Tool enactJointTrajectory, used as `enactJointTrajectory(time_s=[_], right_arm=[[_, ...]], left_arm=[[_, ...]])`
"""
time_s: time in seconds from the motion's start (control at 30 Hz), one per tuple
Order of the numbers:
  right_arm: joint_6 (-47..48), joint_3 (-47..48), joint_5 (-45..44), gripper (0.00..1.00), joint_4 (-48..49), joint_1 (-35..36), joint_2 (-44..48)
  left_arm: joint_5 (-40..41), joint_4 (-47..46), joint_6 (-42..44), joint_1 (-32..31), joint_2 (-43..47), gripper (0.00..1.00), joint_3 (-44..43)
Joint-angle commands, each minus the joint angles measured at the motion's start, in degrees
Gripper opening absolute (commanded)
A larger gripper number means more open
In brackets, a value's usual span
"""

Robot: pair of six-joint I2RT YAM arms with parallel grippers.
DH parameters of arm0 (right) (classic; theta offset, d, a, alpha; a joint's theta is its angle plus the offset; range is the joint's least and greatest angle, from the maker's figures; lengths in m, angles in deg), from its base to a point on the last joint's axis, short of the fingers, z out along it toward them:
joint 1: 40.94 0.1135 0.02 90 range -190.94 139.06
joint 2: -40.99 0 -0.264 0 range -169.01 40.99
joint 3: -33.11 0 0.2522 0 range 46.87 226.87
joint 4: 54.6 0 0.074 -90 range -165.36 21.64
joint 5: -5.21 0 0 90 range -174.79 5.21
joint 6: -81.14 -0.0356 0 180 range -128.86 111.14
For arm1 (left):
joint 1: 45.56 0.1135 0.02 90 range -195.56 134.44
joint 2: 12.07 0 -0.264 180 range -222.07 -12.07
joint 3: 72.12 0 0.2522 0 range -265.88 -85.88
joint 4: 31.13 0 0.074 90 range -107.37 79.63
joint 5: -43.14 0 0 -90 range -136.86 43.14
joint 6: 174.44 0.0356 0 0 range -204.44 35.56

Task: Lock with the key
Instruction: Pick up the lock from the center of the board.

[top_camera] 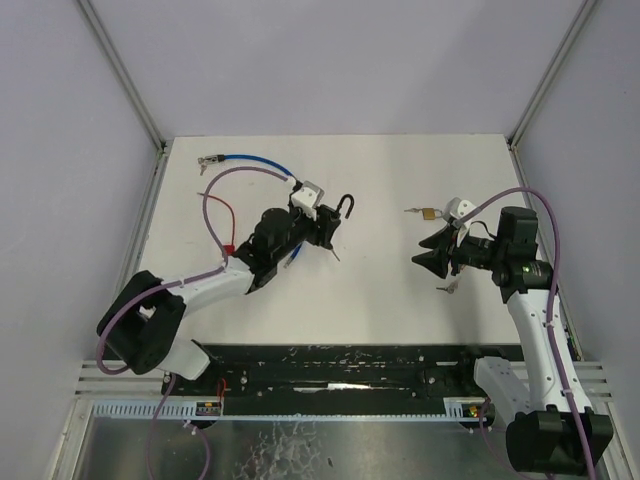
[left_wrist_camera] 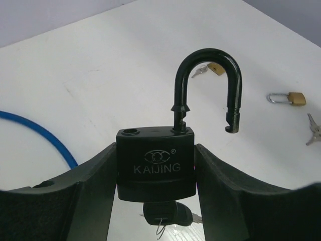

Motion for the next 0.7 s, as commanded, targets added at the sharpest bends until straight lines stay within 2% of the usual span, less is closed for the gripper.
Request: enactJointTrajectory(time_s=[0.0,0.2,0.33,0.47,0.67], right_arm=[[-1.2,-0.3,4.0,0.52,2.2,-0.1,0.9],[-0.8,-1.1,7.1,0.55,2.5,-0.1,0.6],[-3.0,-2.5,10.9,0.6,4.3,-0.1,-0.2],[-8.0,-3.6,12.5,0.62,8.0,0.5,-1.8],[-13.2,-2.7,8.2,0.62,7.2,3.1,-9.1]], left_arm=[[-1.9,-27.6,8.6,-3.1,1.9,0.0,6.3],[-0.4,-47.7,23.7,-10.9,-1.0,0.0,17.1],[4.4,-58.8,35.5,-16.4,-6.4,0.0,19.2],[7.4,-61.3,44.3,-20.7,-11.7,0.0,17.5],[10.6,-61.5,48.0,-23.4,-16.6,0.0,13.4]])
